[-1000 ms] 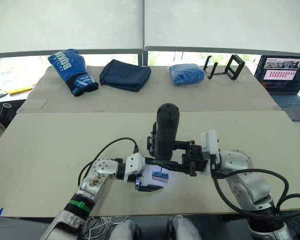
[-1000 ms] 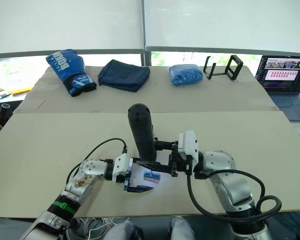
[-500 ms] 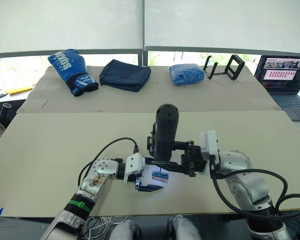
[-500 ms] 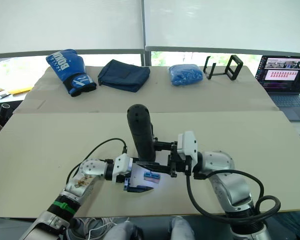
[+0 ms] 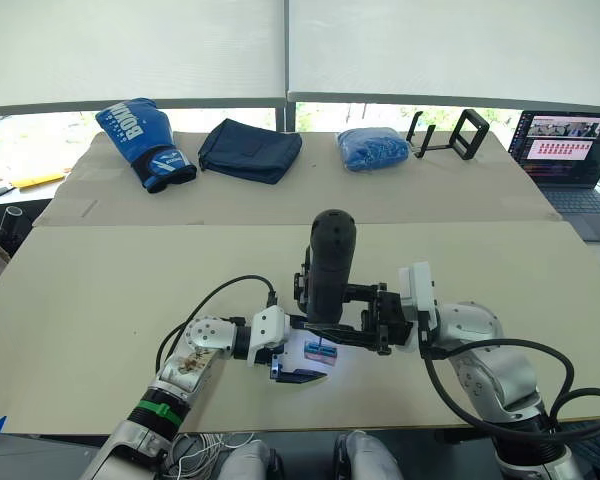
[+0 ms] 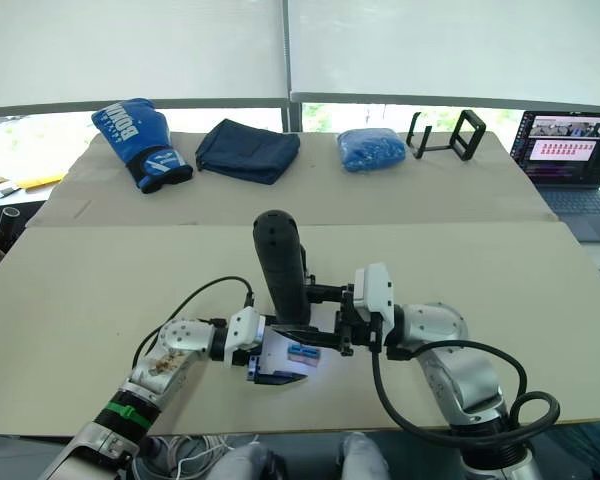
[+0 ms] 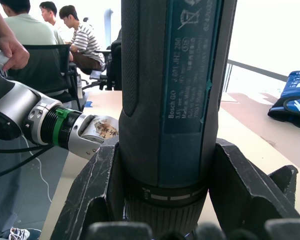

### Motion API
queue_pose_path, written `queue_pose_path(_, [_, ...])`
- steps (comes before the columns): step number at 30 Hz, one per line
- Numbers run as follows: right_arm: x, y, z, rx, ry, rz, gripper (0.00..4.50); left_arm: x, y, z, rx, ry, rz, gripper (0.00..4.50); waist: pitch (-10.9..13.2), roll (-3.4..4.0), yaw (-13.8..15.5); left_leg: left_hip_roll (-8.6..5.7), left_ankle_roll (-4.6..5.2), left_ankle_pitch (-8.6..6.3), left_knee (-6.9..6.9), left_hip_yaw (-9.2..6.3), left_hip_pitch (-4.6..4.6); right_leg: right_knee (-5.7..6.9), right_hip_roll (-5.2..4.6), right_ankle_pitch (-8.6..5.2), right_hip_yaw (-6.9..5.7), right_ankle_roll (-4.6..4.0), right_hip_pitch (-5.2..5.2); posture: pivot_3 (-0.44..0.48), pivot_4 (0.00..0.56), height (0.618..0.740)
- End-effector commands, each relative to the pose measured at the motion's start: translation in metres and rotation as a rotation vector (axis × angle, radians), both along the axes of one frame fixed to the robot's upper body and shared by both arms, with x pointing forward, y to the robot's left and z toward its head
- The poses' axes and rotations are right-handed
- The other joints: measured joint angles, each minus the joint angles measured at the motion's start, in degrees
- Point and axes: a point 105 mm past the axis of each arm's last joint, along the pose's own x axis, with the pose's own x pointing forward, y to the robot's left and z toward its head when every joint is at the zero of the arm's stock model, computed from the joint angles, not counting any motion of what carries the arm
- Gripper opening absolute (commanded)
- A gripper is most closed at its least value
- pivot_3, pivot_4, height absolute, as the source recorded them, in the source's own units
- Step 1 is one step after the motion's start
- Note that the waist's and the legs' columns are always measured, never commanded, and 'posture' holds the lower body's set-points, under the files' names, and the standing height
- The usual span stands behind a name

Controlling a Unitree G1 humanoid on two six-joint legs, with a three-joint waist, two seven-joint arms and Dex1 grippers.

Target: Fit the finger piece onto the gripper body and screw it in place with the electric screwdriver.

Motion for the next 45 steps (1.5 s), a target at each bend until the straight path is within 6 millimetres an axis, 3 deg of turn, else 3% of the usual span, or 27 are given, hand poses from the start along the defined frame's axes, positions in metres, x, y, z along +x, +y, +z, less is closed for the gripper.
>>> queue_pose_path(1, [-0.0082,0.0014,0.0131,0.037,-0.062,0.025,1.93,-0.0036,0.009,-0.0179,0.049,0.061,0.026,4.47,0.0,0.0,0.0,0.0,0.0,0.0,0.0,0.0,0.0,0.0,0.0,0.0,0.0,0.0,0.0,0.0,0.15,0.74])
queue_pose_path(45, [-0.0072,0.0002,0.0132,0.035,-0.055,0.023,1.93,-0.0032,0.0088,-0.0179,0.048,0.062,0.031,4.47,0.0,0.0,0.0,0.0,0.0,0.0,-0.01,-0.01,0.01,0.0,-0.01,0.0,0.0,0.0,0.0,0.0,0.15,0.74])
